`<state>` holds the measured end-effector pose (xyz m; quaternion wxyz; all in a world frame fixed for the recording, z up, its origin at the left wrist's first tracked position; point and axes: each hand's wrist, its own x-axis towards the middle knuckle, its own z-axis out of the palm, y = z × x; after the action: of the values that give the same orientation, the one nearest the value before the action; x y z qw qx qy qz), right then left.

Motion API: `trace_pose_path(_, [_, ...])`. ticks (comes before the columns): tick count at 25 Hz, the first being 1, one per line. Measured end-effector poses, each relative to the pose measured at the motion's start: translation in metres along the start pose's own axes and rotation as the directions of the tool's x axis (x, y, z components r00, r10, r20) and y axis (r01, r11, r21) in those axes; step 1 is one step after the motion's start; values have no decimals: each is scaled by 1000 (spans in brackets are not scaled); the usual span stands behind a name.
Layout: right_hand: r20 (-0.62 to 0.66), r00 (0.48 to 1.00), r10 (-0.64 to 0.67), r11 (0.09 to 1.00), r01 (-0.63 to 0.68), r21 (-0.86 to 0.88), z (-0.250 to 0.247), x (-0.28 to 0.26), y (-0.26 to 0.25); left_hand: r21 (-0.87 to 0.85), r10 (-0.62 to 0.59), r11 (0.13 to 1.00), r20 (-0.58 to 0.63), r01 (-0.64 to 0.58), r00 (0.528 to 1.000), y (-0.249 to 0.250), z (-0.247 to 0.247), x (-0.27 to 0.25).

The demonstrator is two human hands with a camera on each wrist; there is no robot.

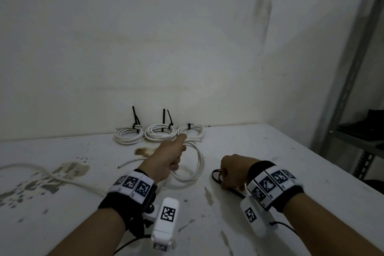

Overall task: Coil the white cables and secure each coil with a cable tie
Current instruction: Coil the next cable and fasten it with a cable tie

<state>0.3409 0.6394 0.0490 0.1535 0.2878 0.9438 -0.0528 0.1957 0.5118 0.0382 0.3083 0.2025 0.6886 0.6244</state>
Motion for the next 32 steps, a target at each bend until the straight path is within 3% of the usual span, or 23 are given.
trace_pose_path(8, [-49, 996, 77, 971, -64, 230, 2, 0, 16, 7, -21, 1000, 63, 20, 998, 2, 17, -6])
trace_pose_path(11, [-113, 985, 131, 940, -88, 330, -8, -6, 23, 12, -23, 1000, 59, 23, 998, 3, 19, -7])
trace_pose_path(13, [-212, 967, 139, 898, -33, 439, -15, -12, 26, 5, -20, 1000, 50, 20, 999, 3, 20, -6])
trace_pose_path(14, [-284, 950, 128, 842, 47, 538, -18, -14, 25, 3, -18, 1000, 45, 18, 999, 2, 20, -6])
trace_pose_path(16, [-413, 908, 76, 613, 284, 738, -24, -24, 15, -3, -14, 1000, 32, 14, 999, 1, 18, -4])
trace_pose_path(18, [-496, 869, -1, 384, 458, 802, -29, -33, -2, -12, -9, 1000, 22, 9, 1000, 0, 13, -4])
trace_pose_path(19, [-530, 847, -32, 346, 507, 789, -30, -34, -11, -17, -8, 1000, 21, 9, 1000, 0, 9, -5])
trace_pose_path(21, [-594, 801, -65, 384, 570, 726, -29, -27, -29, -32, -8, 999, 20, 8, 1000, 1, -3, -8])
trace_pose_path(25, [-746, 654, -122, 629, 633, 452, -15, 4, -64, -26, -4, 1000, 15, 4, 1000, 4, -32, -16])
trace_pose_path(27, [-816, 556, -156, 637, 688, 347, -10, 13, -82, -20, 6, 1000, -3, -6, 1000, 4, -48, -21])
trace_pose_path(29, [-845, 500, -191, 616, 731, 294, -7, 22, -98, -45, 28, 999, -3, -28, 1000, 2, -63, -22])
trace_pose_path(32, [-881, 416, -224, 664, 727, 175, -5, 30, -115, -146, -6, 989, 18, 9, 1000, -2, -81, -21])
